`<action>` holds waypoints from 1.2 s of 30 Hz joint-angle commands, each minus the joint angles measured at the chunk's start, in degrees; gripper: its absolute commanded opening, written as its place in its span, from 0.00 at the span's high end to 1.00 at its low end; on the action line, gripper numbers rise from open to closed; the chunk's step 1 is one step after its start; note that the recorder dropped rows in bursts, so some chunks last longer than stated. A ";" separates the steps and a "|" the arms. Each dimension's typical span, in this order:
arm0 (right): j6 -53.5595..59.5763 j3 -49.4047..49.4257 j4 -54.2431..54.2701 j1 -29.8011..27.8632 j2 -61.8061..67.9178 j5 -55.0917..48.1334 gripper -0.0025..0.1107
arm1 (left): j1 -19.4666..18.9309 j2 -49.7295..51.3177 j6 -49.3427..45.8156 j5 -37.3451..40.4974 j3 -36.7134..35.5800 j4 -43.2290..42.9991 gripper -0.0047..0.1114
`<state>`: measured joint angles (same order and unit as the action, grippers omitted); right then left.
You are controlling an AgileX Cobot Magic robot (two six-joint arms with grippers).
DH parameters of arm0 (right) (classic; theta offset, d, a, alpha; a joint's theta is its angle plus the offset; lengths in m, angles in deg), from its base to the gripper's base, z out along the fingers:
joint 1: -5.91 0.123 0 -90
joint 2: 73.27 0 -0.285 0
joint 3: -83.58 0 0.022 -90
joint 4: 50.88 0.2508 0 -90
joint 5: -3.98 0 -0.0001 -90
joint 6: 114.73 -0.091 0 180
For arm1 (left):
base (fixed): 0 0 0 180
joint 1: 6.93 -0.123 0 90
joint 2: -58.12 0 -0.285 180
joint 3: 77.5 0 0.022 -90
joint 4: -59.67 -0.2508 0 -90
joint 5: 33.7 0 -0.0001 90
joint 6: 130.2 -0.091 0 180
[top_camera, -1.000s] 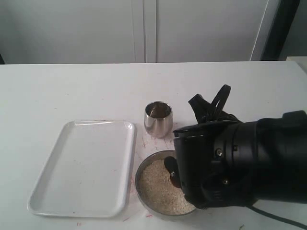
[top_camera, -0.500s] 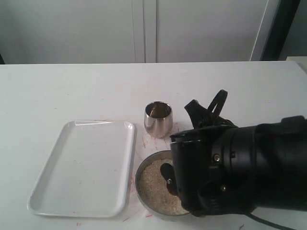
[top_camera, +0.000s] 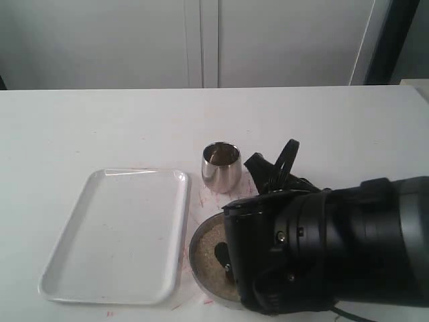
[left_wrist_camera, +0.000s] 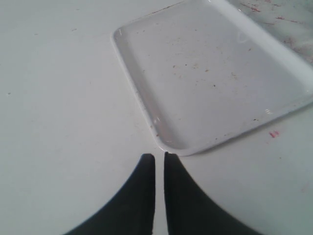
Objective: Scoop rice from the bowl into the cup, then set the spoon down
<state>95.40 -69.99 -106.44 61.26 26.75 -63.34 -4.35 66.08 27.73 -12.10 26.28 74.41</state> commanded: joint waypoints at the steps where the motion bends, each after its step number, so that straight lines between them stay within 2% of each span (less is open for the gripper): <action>1: 0.72 0.31 0.62 0.19 0.03 1.63 0.97 | -0.14 -0.17 -0.22 0.27 -0.29 0.62 0.84; 16: 0.09 0.31 7.13 0.19 0.03 5.16 0.97 | -0.14 -0.17 -0.22 0.27 -0.29 0.62 0.84; 27: -22.62 0.31 7.26 -0.07 0.03 0.67 0.97 | -0.14 -0.17 -0.22 0.27 -0.29 0.62 0.84; 36: -27.54 0.31 12.98 -2.93 -1.33 -0.65 0.97 | -0.14 -0.17 -0.22 0.27 -0.29 0.62 0.84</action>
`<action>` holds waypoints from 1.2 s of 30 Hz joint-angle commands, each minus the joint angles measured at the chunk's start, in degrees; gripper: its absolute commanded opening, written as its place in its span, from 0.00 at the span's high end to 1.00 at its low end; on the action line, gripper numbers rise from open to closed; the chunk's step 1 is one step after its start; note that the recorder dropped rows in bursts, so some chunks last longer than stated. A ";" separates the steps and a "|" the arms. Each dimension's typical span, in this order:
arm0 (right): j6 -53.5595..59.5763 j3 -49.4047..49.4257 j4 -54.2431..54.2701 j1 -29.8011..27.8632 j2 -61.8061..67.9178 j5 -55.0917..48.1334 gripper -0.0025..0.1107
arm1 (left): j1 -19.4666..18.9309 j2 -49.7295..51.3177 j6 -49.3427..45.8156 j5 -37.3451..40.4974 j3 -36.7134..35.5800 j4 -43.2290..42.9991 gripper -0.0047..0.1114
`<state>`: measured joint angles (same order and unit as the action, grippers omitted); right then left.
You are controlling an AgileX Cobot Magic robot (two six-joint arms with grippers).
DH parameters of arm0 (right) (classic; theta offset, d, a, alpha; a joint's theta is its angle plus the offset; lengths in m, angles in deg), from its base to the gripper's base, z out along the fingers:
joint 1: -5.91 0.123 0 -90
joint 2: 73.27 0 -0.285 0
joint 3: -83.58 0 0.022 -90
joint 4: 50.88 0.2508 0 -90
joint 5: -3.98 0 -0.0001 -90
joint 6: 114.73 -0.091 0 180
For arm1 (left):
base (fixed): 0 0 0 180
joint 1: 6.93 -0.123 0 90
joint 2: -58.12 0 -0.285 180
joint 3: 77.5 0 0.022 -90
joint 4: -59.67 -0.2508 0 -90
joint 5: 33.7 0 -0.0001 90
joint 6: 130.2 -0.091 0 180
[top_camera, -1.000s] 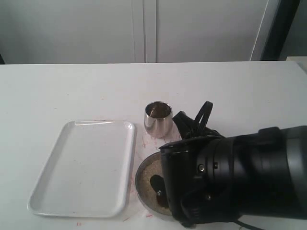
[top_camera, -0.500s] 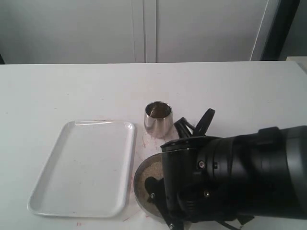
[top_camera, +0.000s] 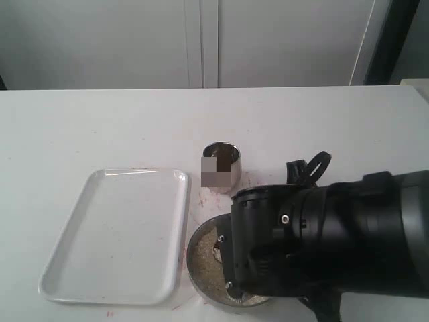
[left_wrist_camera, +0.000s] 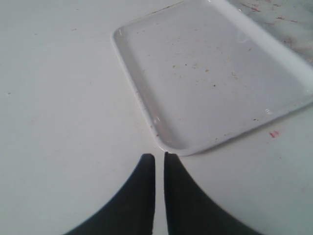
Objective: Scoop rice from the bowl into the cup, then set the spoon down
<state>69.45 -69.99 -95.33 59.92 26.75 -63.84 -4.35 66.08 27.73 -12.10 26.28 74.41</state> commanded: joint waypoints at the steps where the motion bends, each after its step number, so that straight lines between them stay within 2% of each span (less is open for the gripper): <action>1: -1.58 0.31 3.05 -1.96 -2.50 0.71 0.97 | -0.14 -0.17 -0.22 0.27 -0.29 0.62 0.84; 13: -1.35 0.31 10.46 -3.02 -7.45 2.71 0.97 | -0.14 -0.17 -0.22 0.27 -0.29 0.62 0.84; 20: -1.24 0.31 16.34 -8.53 -9.12 3.33 0.97 | -0.14 -0.17 -0.22 0.27 -0.29 0.62 0.84; 31: -1.24 -0.26 18.34 -15.29 -9.97 8.20 0.97 | -0.14 -0.17 -0.22 0.27 -0.29 0.62 0.84; 36: -1.24 -3.57 22.17 -18.96 -9.85 7.72 0.97 | -0.14 -0.17 -0.22 0.27 -0.29 0.62 0.84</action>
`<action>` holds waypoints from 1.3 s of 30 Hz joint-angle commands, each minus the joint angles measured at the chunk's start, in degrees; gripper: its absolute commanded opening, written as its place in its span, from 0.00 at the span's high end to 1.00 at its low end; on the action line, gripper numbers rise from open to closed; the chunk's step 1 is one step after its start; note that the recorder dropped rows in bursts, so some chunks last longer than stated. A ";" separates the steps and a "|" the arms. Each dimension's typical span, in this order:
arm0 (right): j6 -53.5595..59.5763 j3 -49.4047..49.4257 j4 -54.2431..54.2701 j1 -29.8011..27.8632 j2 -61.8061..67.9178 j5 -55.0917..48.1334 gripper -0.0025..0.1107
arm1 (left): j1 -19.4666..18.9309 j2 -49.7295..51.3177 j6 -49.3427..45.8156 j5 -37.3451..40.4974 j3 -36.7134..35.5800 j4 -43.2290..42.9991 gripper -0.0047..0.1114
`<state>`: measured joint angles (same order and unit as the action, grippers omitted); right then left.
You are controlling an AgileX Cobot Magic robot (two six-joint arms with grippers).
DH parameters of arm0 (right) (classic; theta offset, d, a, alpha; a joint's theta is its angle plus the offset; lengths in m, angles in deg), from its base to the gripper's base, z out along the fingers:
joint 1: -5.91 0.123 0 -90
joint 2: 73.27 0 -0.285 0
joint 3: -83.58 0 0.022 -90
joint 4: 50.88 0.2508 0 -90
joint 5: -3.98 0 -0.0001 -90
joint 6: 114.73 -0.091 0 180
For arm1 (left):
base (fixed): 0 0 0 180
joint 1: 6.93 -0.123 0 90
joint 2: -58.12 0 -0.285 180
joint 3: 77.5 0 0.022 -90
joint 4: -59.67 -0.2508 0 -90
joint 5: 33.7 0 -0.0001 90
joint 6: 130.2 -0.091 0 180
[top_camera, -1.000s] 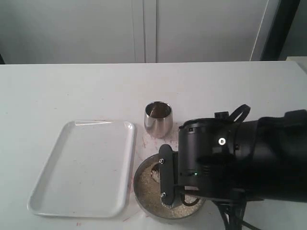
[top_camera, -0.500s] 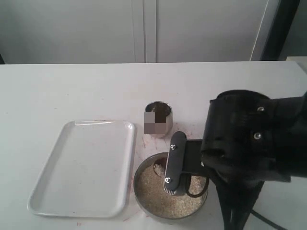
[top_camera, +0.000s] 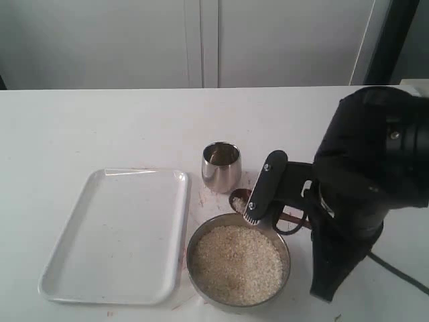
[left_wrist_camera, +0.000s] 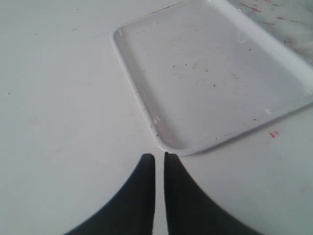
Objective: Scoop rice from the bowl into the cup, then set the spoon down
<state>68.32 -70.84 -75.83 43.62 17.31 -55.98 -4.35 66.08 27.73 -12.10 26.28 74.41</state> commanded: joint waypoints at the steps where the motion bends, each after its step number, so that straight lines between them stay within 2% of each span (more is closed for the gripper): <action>1: -0.11 -3.70 3.21 -3.15 -0.42 -0.14 0.97 | -0.14 -0.17 -0.22 0.27 -0.29 0.62 0.84; 5: 0.12 -7.64 3.77 -4.14 0.54 -1.23 0.98 | -0.14 -0.17 -0.22 0.27 -0.29 0.62 0.84; 12: 2.92 -15.68 2.99 -5.09 8.01 -9.16 0.98 | -0.14 -0.17 -0.22 0.27 -0.29 0.62 0.84; 20: 2.77 -24.77 1.51 -8.46 14.63 -10.00 0.98 | -0.14 -0.17 -0.22 0.27 -0.29 0.62 0.84; 26: 2.28 -31.89 -1.84 -8.69 22.40 -10.00 0.98 | -0.14 -0.17 -0.22 0.27 -0.29 0.62 0.84; 39: 2.26 -34.59 -15.22 -8.59 27.62 -8.63 0.98 | -0.14 -0.17 -0.22 0.27 -0.29 0.62 0.84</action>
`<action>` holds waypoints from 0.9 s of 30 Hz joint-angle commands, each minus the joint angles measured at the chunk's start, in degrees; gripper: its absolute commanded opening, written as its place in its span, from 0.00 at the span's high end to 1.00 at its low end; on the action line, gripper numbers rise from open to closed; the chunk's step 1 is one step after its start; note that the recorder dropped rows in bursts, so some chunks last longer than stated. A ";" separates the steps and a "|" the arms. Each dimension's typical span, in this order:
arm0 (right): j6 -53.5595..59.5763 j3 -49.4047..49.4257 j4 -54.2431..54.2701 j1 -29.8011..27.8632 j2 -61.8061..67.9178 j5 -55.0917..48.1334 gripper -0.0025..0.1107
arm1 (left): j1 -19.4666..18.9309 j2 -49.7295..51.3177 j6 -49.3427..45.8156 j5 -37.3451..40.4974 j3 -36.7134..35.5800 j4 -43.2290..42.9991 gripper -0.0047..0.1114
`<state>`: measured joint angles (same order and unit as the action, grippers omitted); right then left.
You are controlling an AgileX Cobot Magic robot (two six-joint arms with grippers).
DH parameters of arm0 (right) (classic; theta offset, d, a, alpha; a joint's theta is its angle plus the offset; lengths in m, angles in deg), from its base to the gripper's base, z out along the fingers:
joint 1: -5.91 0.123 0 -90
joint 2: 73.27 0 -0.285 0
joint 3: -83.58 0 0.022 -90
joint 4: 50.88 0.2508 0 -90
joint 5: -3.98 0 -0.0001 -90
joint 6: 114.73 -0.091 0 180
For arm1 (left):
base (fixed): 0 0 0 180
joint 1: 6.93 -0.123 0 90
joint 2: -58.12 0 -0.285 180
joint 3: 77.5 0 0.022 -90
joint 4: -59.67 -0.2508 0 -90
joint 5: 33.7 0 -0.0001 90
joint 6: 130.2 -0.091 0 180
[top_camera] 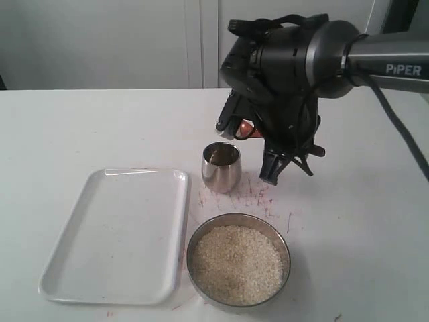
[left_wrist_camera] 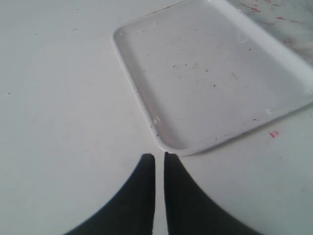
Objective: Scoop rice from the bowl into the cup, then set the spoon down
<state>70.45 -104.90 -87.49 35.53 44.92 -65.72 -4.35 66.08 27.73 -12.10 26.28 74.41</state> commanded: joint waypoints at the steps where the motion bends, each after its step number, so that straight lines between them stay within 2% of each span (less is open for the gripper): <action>1: 0.13 -0.54 -4.32 -0.49 0.01 1.81 0.98 | -0.14 -0.17 -0.22 0.27 -0.29 0.62 0.84; 8: 1.39 -0.54 -7.30 -0.49 0.01 6.10 0.98 | -0.14 -0.17 -0.22 0.27 -0.29 0.62 0.84; 23: 16.07 0.29 -9.03 -0.36 0.42 6.64 0.98 | -0.14 -0.17 -0.22 0.27 -0.29 0.62 0.84; 27: 16.07 1.16 -14.62 0.01 0.42 6.56 0.98 | -0.14 -0.17 -0.22 0.27 -0.29 0.62 0.84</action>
<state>85.59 -104.52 -97.51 35.53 45.19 -58.75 -4.35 66.08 27.73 -12.10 26.28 74.41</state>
